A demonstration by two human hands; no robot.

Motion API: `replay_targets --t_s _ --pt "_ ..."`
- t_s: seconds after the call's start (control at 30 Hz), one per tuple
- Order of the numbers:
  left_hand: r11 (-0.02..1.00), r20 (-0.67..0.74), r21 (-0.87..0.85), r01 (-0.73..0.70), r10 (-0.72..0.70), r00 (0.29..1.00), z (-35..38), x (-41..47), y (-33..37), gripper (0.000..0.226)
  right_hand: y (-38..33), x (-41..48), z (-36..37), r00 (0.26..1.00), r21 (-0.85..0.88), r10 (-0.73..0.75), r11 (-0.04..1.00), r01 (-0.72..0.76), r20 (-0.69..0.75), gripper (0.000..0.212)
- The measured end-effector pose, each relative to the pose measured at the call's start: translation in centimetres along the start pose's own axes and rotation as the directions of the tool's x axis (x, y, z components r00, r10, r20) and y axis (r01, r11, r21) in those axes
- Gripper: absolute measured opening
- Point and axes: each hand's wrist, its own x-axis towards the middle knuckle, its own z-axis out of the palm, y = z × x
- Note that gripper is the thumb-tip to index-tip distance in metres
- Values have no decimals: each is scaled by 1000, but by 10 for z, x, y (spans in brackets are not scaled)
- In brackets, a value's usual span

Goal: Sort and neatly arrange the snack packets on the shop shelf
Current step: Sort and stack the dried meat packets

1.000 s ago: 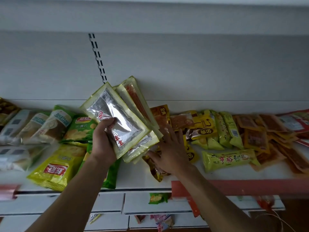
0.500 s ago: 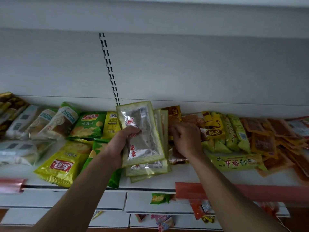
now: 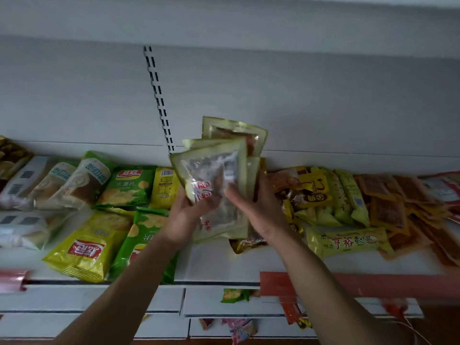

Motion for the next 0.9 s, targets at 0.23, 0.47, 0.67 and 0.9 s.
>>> replay_targets --t_s 0.23,0.47,0.67,0.9 --pt "996 45 88 8 -12 999 7 -7 -6 44 19 -12 11 1000 -20 -7 1000 7 -18 67" --pt "995 -152 -9 100 -100 983 10 -3 0 69 -4 4 19 966 -150 184 966 -212 -180 68" --pt "948 -181 266 174 -129 975 -3 -8 7 81 6 8 26 910 -153 385 900 -407 -155 76" --pt "503 -26 854 -136 303 953 -27 -25 14 52 12 13 30 878 -65 418 894 -443 -232 72"
